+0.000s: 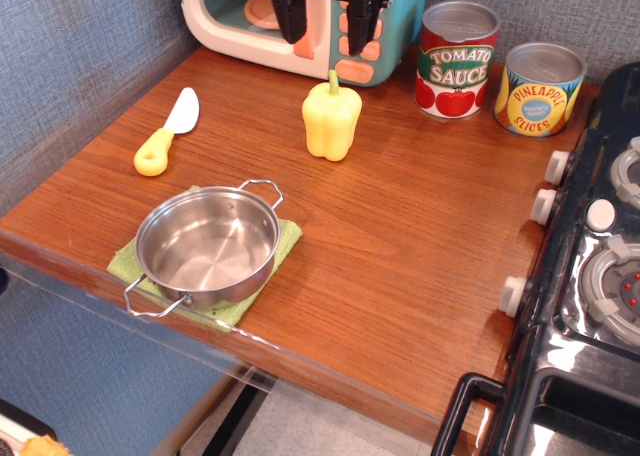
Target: Put the pepper inside the pot.
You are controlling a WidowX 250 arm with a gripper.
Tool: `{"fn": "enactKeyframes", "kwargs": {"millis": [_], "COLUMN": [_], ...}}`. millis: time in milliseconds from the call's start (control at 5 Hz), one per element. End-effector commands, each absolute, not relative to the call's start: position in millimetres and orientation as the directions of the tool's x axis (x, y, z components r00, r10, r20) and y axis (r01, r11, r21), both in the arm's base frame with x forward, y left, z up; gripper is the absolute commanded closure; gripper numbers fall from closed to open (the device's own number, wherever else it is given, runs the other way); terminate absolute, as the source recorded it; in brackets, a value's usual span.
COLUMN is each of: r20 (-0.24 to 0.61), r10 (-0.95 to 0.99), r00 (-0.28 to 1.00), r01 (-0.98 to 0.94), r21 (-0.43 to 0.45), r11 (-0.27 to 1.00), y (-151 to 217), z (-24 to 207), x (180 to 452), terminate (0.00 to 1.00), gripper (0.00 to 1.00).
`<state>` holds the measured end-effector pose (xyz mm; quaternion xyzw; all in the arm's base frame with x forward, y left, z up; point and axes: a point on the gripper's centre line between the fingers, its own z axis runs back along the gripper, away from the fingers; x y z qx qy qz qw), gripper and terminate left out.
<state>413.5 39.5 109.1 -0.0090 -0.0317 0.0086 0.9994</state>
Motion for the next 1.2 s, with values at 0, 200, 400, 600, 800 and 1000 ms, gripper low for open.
{"fn": "enactKeyframes", "kwargs": {"millis": [0, 200, 400, 600, 800, 1000], "r20": [0.044, 0.007, -0.005, 0.0, 0.0, -0.003], "r10": [0.026, -0.011, -0.034, -0.044, -0.026, -0.024], "r00": [0.999, 1.0, 0.999, 0.999, 1.0, 1.0], "r01": [-0.027, 0.011, 0.034, 0.044, 0.026, 0.024], "r21": [0.018, 0.038, 0.058, 0.066, 0.068, 0.061], "r11": [0.999, 0.999, 0.998, 0.997, 0.997, 0.998], "y": [37, 27, 21, 21, 25, 27], "z": [99, 84, 78, 75, 74, 75], "x": [429, 423, 417, 416, 418, 418], "terminate": [0.0, 0.0, 0.0, 0.0, 0.0, 0.0], "gripper": [0.0, 0.0, 0.0, 1.0, 1.0, 1.0]}}
